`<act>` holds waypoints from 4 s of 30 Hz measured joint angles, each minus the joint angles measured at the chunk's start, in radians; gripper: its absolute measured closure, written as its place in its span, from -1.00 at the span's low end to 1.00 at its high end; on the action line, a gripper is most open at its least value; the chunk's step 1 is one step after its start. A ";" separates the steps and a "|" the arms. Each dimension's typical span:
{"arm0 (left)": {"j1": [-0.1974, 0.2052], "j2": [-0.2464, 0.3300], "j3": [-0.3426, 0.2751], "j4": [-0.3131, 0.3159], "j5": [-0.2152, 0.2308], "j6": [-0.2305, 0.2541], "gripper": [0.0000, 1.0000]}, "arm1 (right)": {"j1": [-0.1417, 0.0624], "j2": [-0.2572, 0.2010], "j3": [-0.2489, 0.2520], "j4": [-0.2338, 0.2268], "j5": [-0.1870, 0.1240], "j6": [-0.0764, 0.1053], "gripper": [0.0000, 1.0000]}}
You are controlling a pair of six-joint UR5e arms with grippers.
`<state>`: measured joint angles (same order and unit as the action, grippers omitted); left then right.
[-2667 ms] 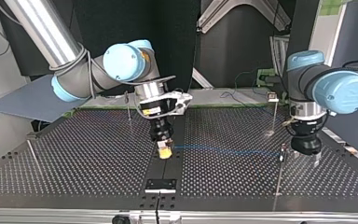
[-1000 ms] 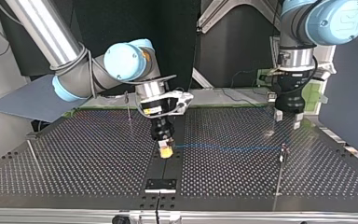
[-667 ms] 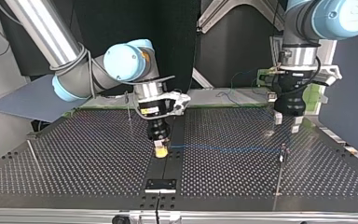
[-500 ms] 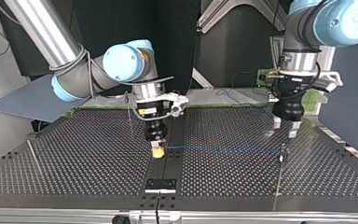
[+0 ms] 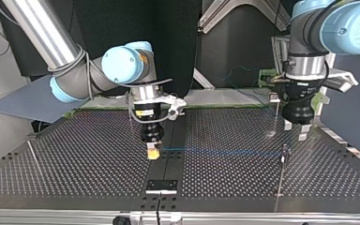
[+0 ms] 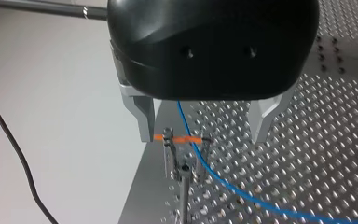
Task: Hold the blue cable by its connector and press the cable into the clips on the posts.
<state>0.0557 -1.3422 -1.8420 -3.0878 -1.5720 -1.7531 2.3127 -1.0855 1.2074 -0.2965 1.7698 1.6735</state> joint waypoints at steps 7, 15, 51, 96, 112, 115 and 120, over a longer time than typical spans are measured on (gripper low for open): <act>-0.007 -0.001 0.000 -0.002 -0.016 0.067 -0.99 | 0.000 0.002 0.003 0.005 0.006 -0.003 1.00; -0.012 -0.009 0.000 0.010 -0.001 0.137 -0.99 | 0.000 0.003 0.005 0.006 0.009 -0.006 1.00; -0.016 -0.004 0.000 0.046 0.036 0.269 -0.99 | 0.008 0.006 0.005 0.006 0.007 -0.006 1.00; -0.059 -0.007 -0.001 0.102 0.127 0.129 -0.99 | 0.003 0.009 0.005 0.006 0.007 -0.003 1.00; -0.104 -0.057 0.008 0.207 0.081 0.076 -0.99 | 0.004 0.012 0.005 0.005 0.005 -0.001 1.00; -0.109 -0.064 0.018 0.217 0.067 0.075 -0.99 | 0.005 0.012 0.005 0.005 0.004 -0.001 1.00; -0.119 -0.091 0.049 0.214 0.054 0.081 -0.99 | 0.006 0.012 0.005 0.005 0.004 -0.001 1.00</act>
<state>-0.0633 -1.4336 -1.7927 -2.8739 -1.5176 -1.6726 2.3187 -1.0732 1.2127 -0.2917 1.7735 1.6723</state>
